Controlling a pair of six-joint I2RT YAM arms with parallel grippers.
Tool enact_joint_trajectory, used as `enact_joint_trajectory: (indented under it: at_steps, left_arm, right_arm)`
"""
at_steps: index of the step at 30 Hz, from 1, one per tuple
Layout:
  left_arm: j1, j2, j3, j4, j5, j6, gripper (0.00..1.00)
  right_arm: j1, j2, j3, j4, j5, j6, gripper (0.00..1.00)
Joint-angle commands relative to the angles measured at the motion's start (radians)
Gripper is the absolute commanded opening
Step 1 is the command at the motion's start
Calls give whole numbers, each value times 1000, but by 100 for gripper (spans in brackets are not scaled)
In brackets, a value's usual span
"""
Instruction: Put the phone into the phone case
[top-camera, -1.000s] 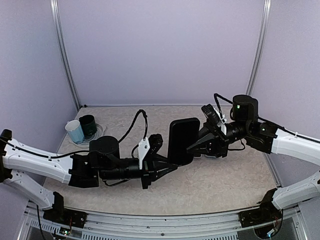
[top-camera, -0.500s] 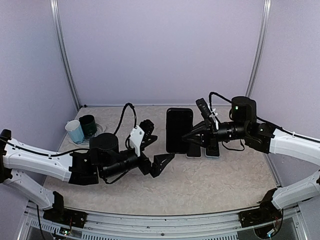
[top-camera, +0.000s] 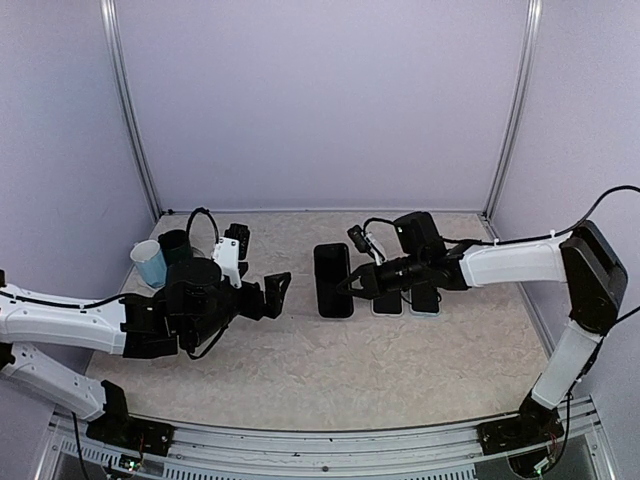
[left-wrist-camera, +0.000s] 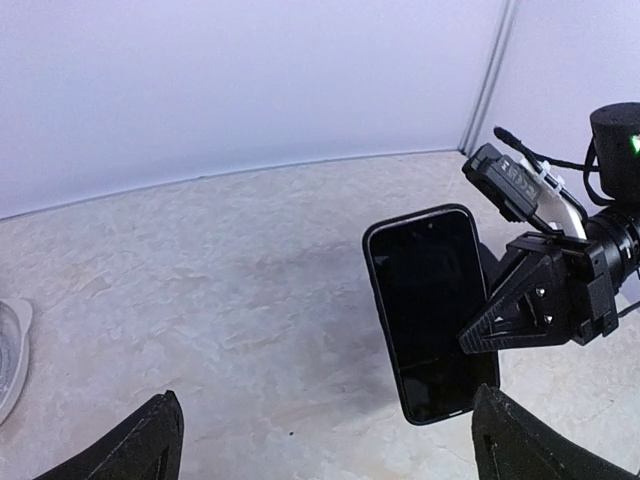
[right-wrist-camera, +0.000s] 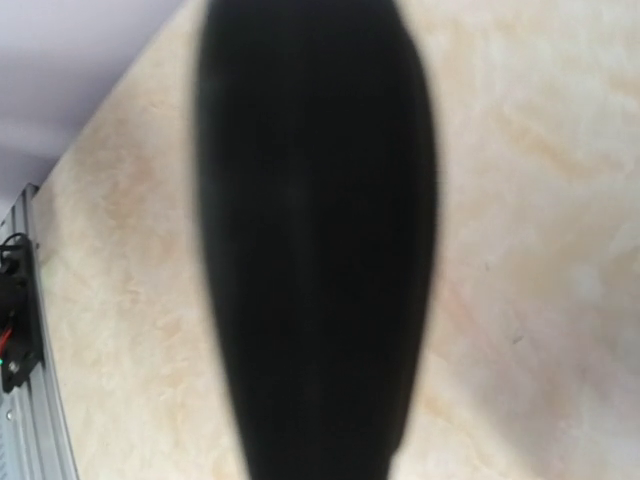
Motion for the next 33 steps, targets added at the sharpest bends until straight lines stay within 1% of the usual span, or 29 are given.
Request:
enact_joint_trajectory:
  at_steps: [1,4,11,13,16,19,21,23,28,29,31,33]
  left_arm:
    - [31,3,-12,-94,-47,-74,99]
    - [59,22,-18,-117,-24,-116,99]
    - [123,116,-22,-128,75,-181,99]
    - [132,176,1,-142,93,-193,98]
    - [136,285,58,-179,124,-195,92]
    - [138,358,88,-188,157,-205,91]
    - [138,362,61,-121,232,-190,92]
    - [138,331,5,4,324,-171,94]
    - [136,192,-178,384,565,-104,95]
    - [136,152,-208,450,622,-92,94]
    - [132,109,-237,534,722,-68,85]
    - [131,87,-239,561,793,-57,83]
  right_arm:
    - [-7,83,75,112,-77,112,0]
    - [-15,144,98,170,-125,183,0]
    - [-43,293,177,186,-153,266,0]
    - [-51,330,196,196,-179,285,0]
    - [-56,367,222,186,-206,286,0]
    - [-56,348,192,204,-241,295,0]
    - [-56,302,150,227,-248,292,0]
    - [-56,252,120,231,-271,249,0]
    - [-48,125,49,257,-460,64,0]
    - [-45,96,36,252,-495,24,0]
    - [-33,30,5,267,-544,-37,0]
    - [-7,-32,-8,265,-580,-97,0]
